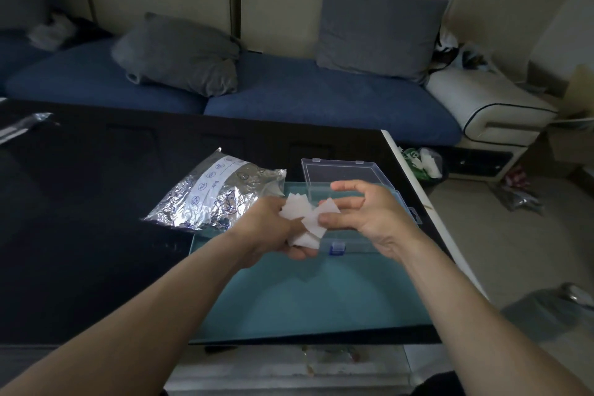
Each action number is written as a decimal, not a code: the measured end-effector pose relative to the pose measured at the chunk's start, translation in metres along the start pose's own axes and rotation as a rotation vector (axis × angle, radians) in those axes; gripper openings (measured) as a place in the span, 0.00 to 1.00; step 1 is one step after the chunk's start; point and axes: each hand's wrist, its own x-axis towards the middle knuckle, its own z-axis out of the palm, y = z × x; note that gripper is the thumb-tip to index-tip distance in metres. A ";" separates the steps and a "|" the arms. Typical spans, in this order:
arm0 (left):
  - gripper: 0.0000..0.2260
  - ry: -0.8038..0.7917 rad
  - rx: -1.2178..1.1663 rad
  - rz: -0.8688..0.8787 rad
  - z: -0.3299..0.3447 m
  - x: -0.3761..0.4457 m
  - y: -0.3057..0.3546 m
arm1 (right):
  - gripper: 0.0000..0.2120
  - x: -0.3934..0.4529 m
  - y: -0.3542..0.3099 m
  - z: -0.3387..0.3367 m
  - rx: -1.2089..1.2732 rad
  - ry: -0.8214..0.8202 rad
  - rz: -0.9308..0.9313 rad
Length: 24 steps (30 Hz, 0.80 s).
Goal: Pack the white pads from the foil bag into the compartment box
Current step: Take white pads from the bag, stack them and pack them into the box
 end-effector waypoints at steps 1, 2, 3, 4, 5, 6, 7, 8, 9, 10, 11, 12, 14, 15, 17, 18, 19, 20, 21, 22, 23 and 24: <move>0.07 0.000 0.014 0.001 -0.001 0.000 0.000 | 0.36 -0.001 0.000 -0.003 0.008 -0.040 0.013; 0.07 0.000 0.032 0.002 -0.002 0.000 0.001 | 0.39 -0.001 0.000 -0.006 0.009 -0.074 0.020; 0.08 -0.003 0.057 0.006 -0.002 0.000 0.000 | 0.43 -0.002 0.000 -0.007 -0.008 -0.095 0.021; 0.08 -0.011 0.088 0.013 -0.002 0.001 0.000 | 0.46 -0.003 -0.001 -0.007 -0.046 -0.098 0.018; 0.08 -0.024 0.118 0.023 -0.002 0.001 0.000 | 0.47 -0.004 -0.001 -0.007 -0.108 -0.084 0.014; 0.08 -0.041 0.141 0.034 -0.002 0.002 0.000 | 0.46 -0.004 -0.002 -0.006 -0.179 -0.063 0.010; 0.08 -0.062 0.151 0.043 -0.002 0.002 0.001 | 0.44 -0.005 -0.002 -0.006 -0.241 -0.043 0.008; 0.08 -0.093 0.145 0.051 -0.001 0.001 0.001 | 0.41 -0.005 -0.002 -0.005 -0.286 -0.032 0.006; 0.09 -0.139 0.119 0.052 0.000 0.001 0.002 | 0.37 -0.005 -0.003 -0.004 -0.314 -0.026 0.007; 0.10 -0.191 0.074 0.040 0.000 -0.001 0.003 | 0.33 -0.005 -0.002 -0.003 -0.329 -0.024 0.013; 0.11 -0.239 0.013 0.018 0.000 -0.002 0.004 | 0.30 -0.005 -0.002 -0.003 -0.330 -0.027 0.020; 0.11 -0.273 -0.043 -0.003 0.000 -0.003 0.004 | 0.27 -0.006 -0.002 -0.003 -0.321 -0.036 0.029; 0.10 -0.284 -0.084 -0.006 -0.002 -0.003 0.003 | 0.22 -0.006 -0.001 -0.006 -0.275 -0.043 0.045; 0.10 -0.266 -0.067 0.009 -0.003 -0.003 0.003 | 0.21 -0.007 -0.001 -0.007 -0.242 -0.037 0.048; 0.10 -0.195 -0.010 0.040 -0.004 -0.002 0.002 | 0.19 -0.007 -0.001 -0.009 -0.170 -0.005 0.030; 0.10 -0.154 0.003 0.052 -0.004 -0.002 0.002 | 0.18 -0.007 -0.001 -0.009 -0.137 0.017 0.011; 0.09 -0.117 0.004 0.062 -0.004 -0.002 0.003 | 0.18 -0.007 -0.001 -0.009 -0.105 0.039 -0.010; 0.09 -0.083 0.002 0.077 -0.004 -0.002 0.004 | 0.17 -0.007 -0.001 -0.009 -0.077 0.058 -0.032; 0.09 -0.053 0.004 0.094 -0.004 -0.002 0.006 | 0.17 -0.006 -0.001 -0.009 -0.051 0.075 -0.051; 0.09 -0.026 0.013 0.112 -0.005 -0.003 0.007 | 0.17 -0.006 -0.001 -0.008 -0.030 0.087 -0.064; 0.09 -0.004 0.023 0.130 -0.004 -0.004 0.008 | 0.17 -0.007 -0.001 -0.008 -0.014 0.093 -0.073; 0.09 0.011 0.028 0.150 -0.004 -0.006 0.010 | 0.17 -0.007 -0.002 -0.008 0.001 0.094 -0.080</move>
